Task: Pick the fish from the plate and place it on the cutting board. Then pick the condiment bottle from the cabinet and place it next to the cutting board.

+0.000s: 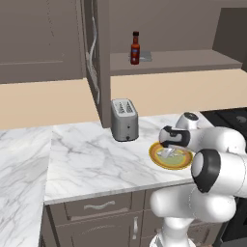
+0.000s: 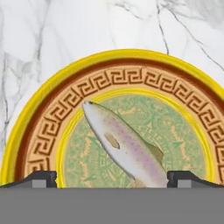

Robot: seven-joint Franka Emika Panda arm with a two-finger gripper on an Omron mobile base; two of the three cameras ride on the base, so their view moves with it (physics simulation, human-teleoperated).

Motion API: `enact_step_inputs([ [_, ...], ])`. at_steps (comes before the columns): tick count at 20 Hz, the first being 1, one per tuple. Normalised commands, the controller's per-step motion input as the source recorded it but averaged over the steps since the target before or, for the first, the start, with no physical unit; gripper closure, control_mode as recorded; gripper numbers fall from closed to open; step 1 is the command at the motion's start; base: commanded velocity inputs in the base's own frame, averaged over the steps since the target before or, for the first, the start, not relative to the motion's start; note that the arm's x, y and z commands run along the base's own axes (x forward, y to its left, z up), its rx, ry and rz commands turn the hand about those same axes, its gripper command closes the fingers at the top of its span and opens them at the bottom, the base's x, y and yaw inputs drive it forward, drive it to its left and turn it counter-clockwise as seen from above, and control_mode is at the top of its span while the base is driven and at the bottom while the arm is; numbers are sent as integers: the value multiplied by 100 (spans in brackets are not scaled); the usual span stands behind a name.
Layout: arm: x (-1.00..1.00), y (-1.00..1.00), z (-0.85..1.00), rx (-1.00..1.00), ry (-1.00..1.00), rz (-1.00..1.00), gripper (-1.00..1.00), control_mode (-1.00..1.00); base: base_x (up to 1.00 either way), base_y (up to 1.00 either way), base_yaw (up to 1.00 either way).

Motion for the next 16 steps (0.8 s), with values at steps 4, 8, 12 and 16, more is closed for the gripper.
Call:
enact_step_inputs([
  [4,15,0,-15,0,0,2,-100,-100,0,0,0],
  [8,15,0,-15,0,0,2,-100,-100,0,0,0],
  [12,16,0,-14,0,0,1,-100,-100,0,0,0],
  [16,16,-1,-14,0,0,1,-100,-100,0,0,0],
])
